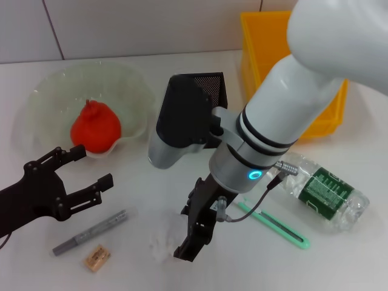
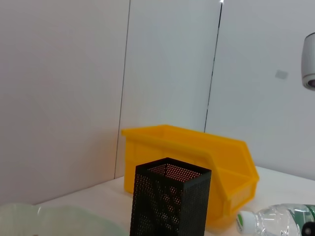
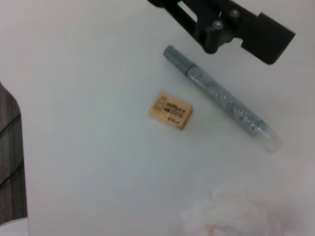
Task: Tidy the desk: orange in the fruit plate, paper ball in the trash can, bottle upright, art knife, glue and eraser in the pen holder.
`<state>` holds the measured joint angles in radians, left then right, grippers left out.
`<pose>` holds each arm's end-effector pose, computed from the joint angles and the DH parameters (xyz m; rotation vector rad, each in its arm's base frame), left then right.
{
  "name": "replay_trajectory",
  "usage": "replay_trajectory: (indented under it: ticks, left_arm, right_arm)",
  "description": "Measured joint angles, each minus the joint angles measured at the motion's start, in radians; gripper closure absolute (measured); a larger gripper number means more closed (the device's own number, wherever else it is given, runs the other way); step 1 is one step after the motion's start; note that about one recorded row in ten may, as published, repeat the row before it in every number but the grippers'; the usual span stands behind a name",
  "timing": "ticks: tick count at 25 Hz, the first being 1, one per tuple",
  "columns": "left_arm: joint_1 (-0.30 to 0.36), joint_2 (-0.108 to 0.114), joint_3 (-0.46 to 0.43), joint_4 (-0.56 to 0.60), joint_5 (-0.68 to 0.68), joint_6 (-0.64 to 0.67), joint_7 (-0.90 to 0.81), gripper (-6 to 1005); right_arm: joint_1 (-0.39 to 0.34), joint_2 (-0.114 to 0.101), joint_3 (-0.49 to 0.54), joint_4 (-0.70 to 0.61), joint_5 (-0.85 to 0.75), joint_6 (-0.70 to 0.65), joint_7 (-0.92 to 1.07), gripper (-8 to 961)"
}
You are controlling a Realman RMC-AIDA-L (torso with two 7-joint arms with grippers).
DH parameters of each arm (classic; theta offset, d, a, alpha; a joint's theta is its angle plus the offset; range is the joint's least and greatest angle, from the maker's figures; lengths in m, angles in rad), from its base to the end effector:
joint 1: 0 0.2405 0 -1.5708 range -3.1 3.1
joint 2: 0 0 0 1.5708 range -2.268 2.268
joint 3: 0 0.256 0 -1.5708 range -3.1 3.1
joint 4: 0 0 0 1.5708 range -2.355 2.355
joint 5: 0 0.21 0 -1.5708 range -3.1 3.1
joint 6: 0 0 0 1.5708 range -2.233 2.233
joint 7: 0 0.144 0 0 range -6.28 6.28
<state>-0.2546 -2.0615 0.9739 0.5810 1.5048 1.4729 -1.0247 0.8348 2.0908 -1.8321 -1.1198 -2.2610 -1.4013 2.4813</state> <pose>-0.3061 0.2746 -0.0054 -2.4671 -0.4864 -0.8438 0.1042 0.3196 -0.1081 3.0469 -0.4300 0.5984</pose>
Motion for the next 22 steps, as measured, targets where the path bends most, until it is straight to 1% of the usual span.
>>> replay_trajectory:
  ticks: [8,19,22]
  left_arm:
    - [0.0,0.0,0.002,-0.004,0.0,-0.001,0.001,137]
    - [-0.002,0.0,0.012,-0.003,0.0,0.0,0.002,138]
    - [-0.003,0.0,0.012,-0.003,0.0,-0.001,0.002,138]
  right_arm:
    - [0.002,0.0,-0.054,0.014,0.0,0.06,0.003,162]
    - [0.0,0.001,-0.046,0.015,-0.001,0.067,0.012,325]
    - [-0.003,0.001,-0.025,0.013,-0.001,0.066,0.014,456]
